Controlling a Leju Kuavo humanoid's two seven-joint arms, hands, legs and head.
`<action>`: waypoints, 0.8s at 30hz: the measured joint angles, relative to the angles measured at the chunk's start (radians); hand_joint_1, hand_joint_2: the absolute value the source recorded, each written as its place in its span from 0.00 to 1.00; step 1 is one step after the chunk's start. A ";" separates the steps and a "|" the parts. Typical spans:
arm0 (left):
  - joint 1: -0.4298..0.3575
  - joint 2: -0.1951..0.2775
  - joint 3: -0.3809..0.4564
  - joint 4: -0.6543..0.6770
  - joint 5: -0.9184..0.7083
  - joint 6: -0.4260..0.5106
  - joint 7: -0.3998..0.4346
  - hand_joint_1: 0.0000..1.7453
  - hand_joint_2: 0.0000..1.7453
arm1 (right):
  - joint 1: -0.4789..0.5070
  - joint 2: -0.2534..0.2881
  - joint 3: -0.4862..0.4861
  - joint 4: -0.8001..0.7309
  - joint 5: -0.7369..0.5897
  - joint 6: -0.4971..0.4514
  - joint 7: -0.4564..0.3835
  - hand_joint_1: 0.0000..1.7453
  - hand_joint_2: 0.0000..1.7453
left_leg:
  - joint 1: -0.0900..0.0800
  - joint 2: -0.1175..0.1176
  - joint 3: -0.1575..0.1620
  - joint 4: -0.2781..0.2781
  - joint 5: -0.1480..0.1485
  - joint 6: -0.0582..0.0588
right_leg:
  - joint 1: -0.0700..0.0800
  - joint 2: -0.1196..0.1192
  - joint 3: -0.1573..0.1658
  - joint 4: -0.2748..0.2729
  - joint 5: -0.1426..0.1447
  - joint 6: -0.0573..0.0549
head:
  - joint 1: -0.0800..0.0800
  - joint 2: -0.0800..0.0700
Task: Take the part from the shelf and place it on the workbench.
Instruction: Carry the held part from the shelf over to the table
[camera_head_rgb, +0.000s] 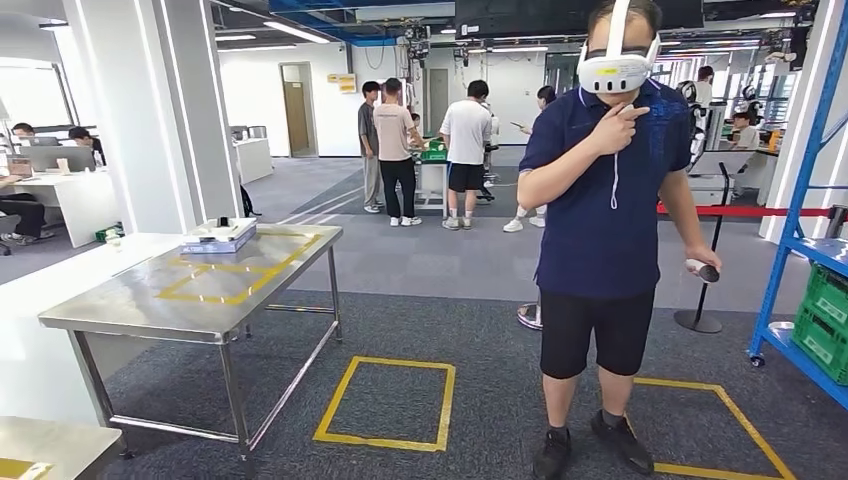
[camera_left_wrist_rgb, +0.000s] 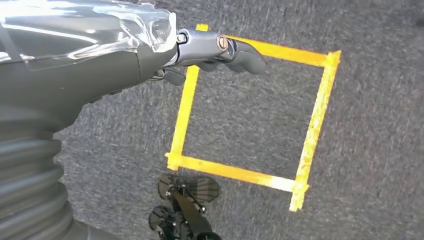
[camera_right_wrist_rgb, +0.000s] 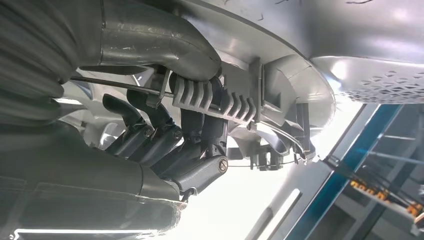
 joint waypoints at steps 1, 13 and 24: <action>0.002 0.000 -0.002 -0.003 0.003 0.000 0.002 0.00 1.00 | -0.002 0.001 0.000 0.000 -0.002 0.000 0.000 0.96 1.00 | -0.002 -0.012 -0.001 -0.004 0.001 0.003 | -0.001 -0.011 0.003 -0.002 -0.001 0.004 | 0.000 0.000; 0.043 -0.002 -0.059 -0.023 0.041 0.001 0.032 0.00 1.00 | 0.013 -0.001 -0.008 0.003 -0.033 -0.005 0.025 0.96 1.00 | 0.019 -0.170 0.028 -0.021 0.014 0.003 | -0.037 0.147 -0.056 0.066 0.006 0.062 | 0.006 0.000; -0.012 -0.001 0.004 -0.018 -0.133 -0.040 -0.073 0.00 1.00 | 0.033 -0.010 -0.028 0.002 -0.006 -0.025 0.010 0.96 1.00 | 0.027 -0.084 -0.139 0.287 -0.123 -0.032 | -0.021 0.073 -0.025 0.011 0.019 -0.001 | -0.001 0.000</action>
